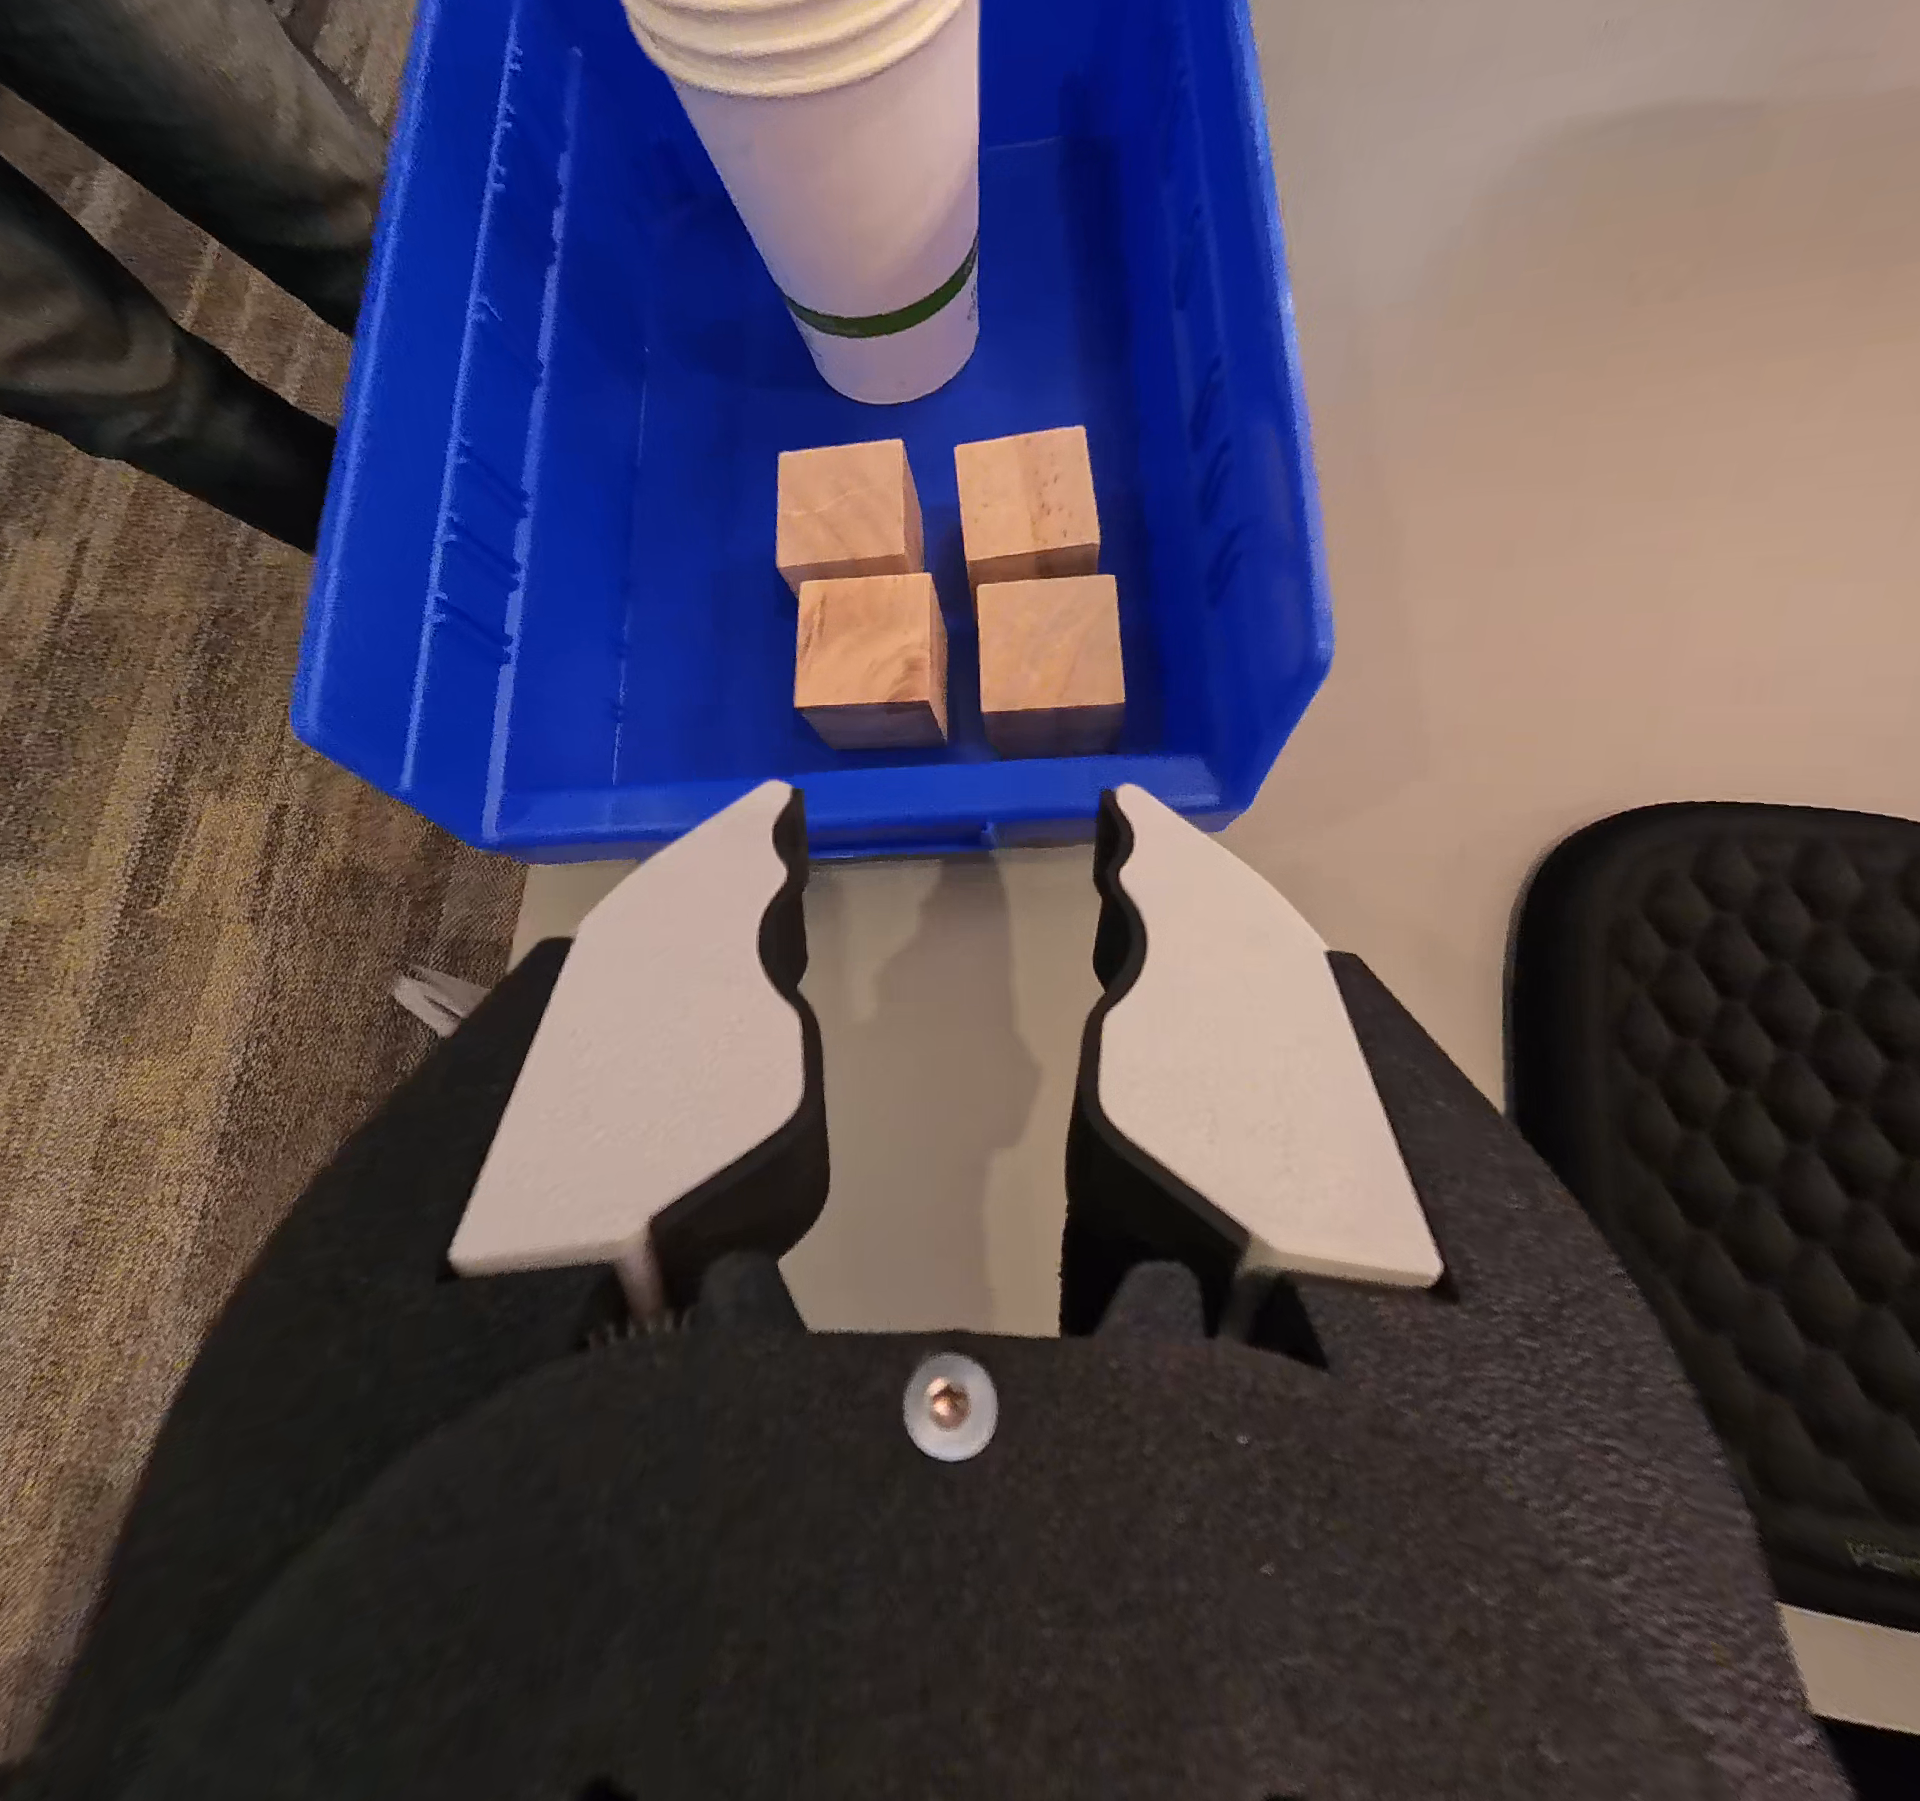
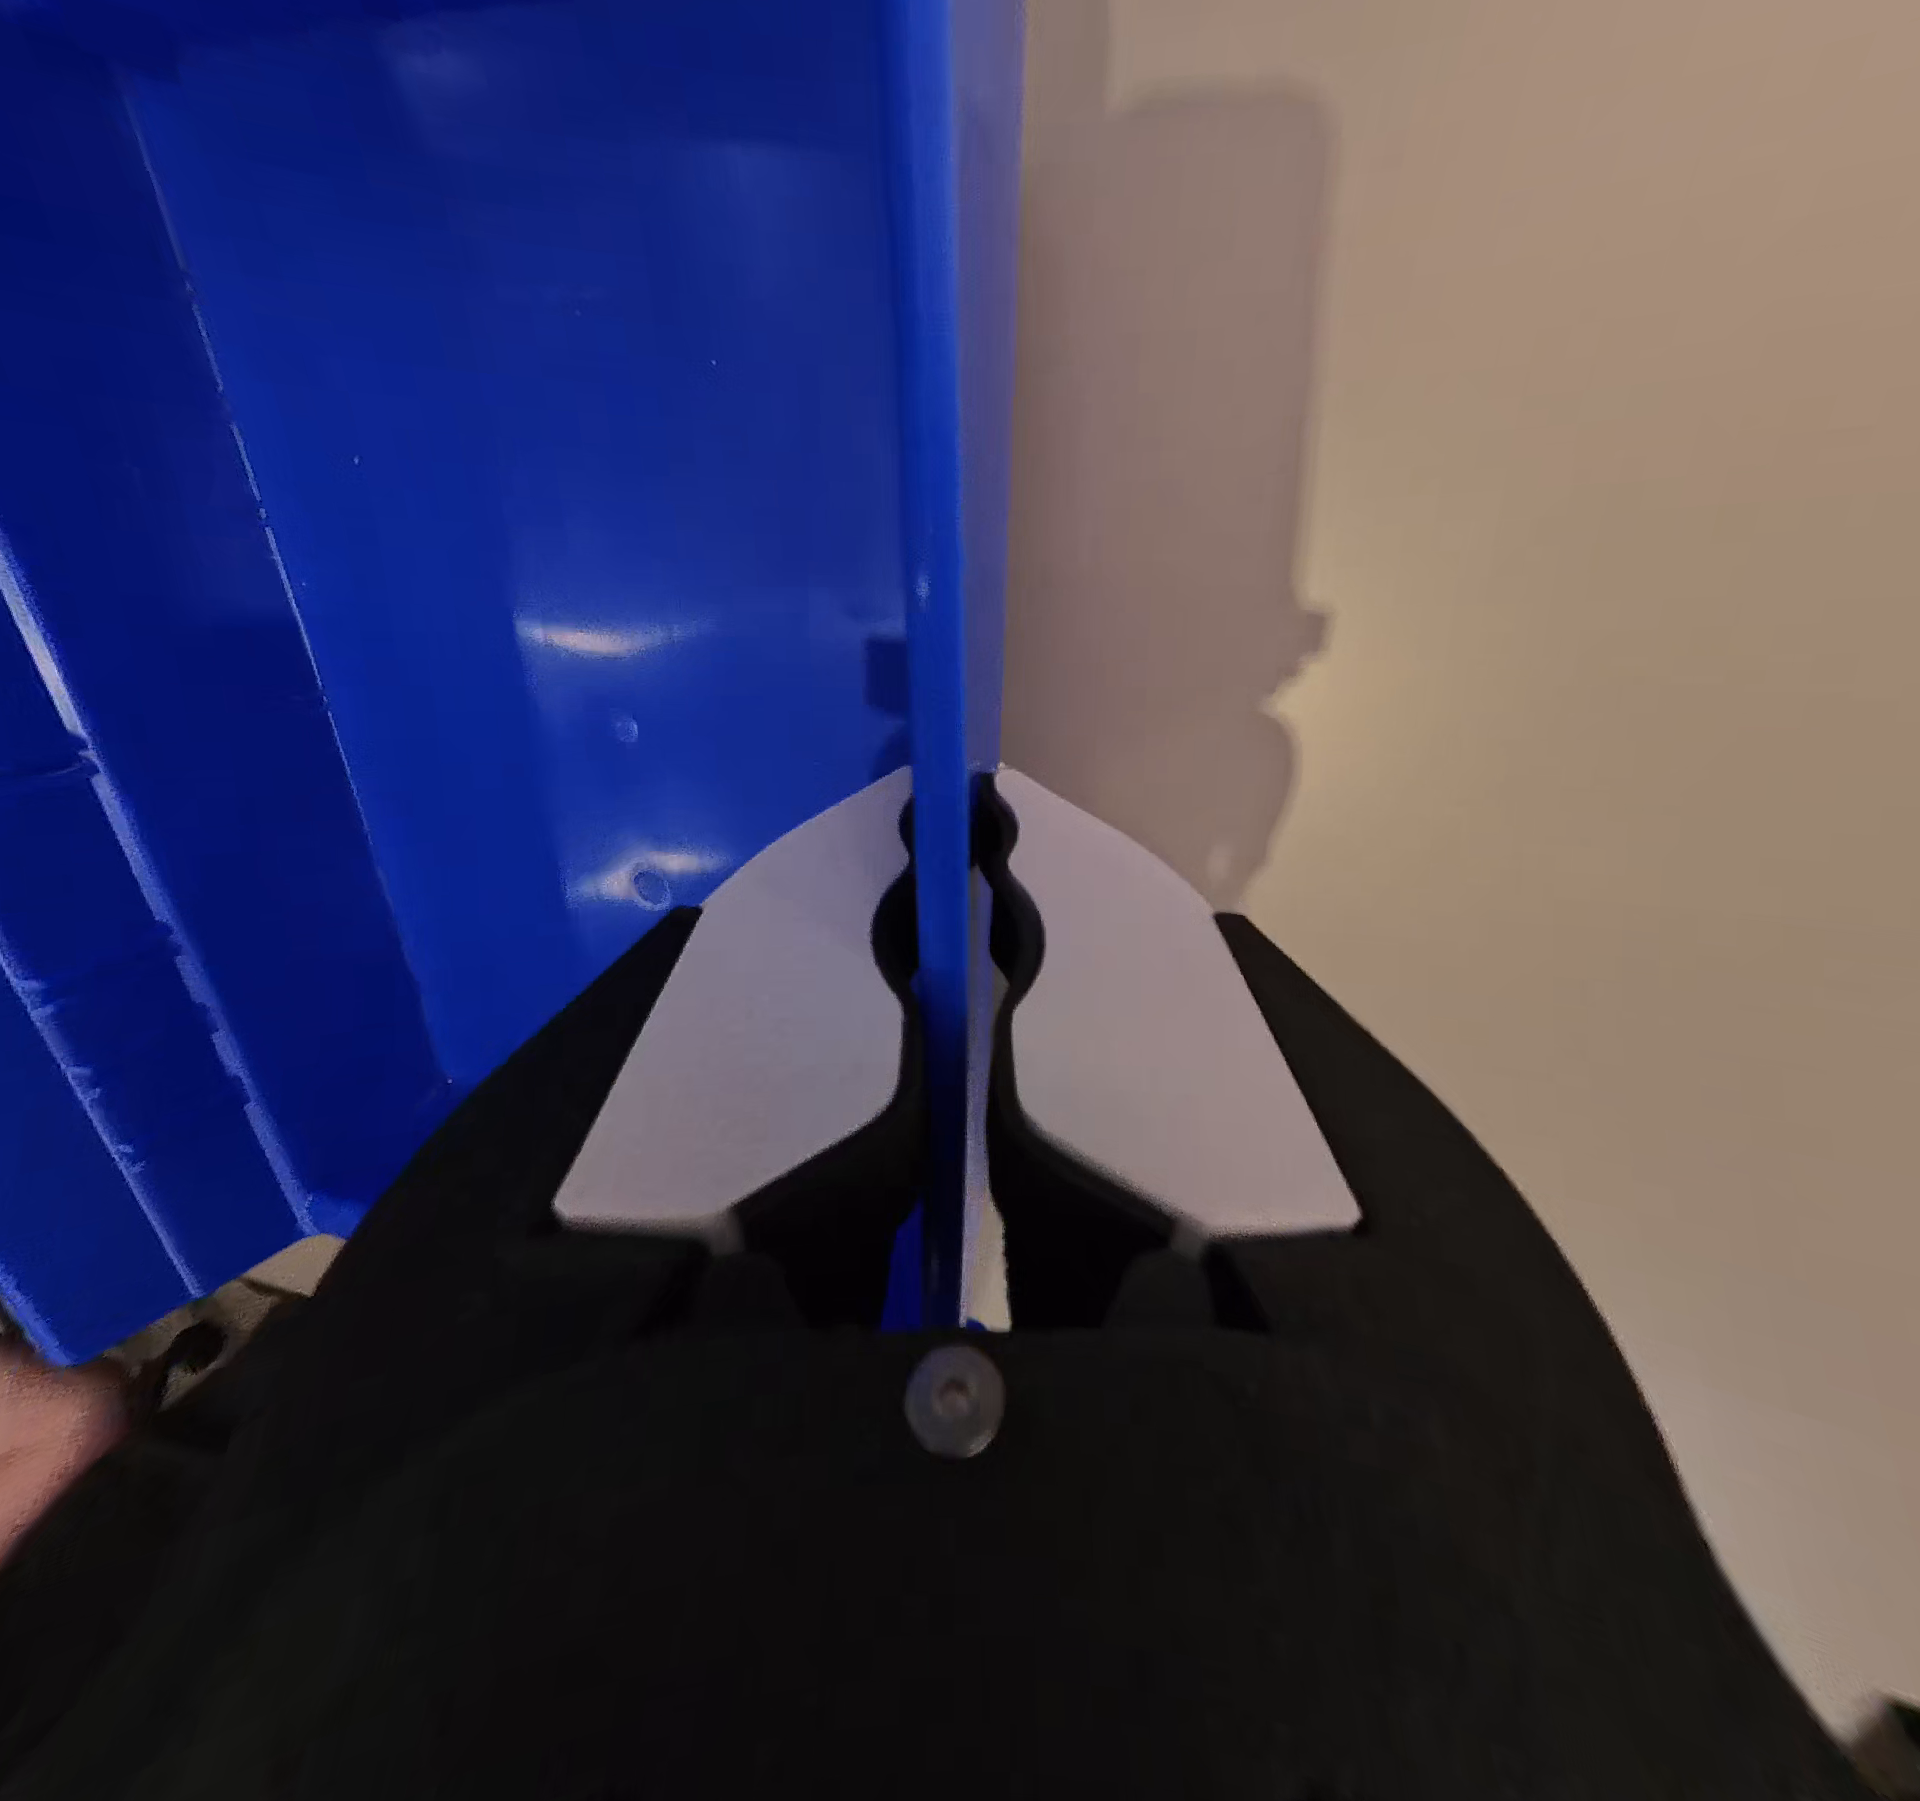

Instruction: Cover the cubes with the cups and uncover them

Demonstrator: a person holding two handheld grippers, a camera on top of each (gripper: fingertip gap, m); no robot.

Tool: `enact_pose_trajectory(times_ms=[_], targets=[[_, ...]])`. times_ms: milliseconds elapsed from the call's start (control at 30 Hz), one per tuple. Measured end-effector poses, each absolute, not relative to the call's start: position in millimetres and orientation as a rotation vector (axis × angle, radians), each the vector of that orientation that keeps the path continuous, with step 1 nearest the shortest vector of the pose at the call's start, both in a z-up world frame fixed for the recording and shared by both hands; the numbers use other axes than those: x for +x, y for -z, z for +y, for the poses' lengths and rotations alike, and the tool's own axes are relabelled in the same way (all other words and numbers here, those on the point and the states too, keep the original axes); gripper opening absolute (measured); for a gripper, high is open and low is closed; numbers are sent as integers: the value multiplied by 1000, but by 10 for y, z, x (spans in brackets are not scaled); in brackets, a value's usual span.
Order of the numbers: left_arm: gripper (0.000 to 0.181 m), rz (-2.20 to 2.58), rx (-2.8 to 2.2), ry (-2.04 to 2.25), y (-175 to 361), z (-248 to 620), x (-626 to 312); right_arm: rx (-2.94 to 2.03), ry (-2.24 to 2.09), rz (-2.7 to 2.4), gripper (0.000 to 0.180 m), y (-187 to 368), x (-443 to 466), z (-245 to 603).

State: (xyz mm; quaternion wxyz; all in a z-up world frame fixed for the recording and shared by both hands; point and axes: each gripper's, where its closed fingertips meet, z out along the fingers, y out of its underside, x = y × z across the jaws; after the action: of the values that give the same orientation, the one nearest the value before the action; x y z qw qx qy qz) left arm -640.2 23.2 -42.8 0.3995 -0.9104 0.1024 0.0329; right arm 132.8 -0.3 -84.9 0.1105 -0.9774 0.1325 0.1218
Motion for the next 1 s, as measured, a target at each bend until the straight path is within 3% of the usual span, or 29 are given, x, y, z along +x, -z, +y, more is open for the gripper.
enact_pose_trajectory(times_ms=[333,1000], targets=[[52,211,-2313,-180,355,177,-6216,-2965,-191,508,7,1024,3071,-903],[53,265,-2299,-255,184,266,-5818,-2895,-332,512,8,1306,3600,-1206]])
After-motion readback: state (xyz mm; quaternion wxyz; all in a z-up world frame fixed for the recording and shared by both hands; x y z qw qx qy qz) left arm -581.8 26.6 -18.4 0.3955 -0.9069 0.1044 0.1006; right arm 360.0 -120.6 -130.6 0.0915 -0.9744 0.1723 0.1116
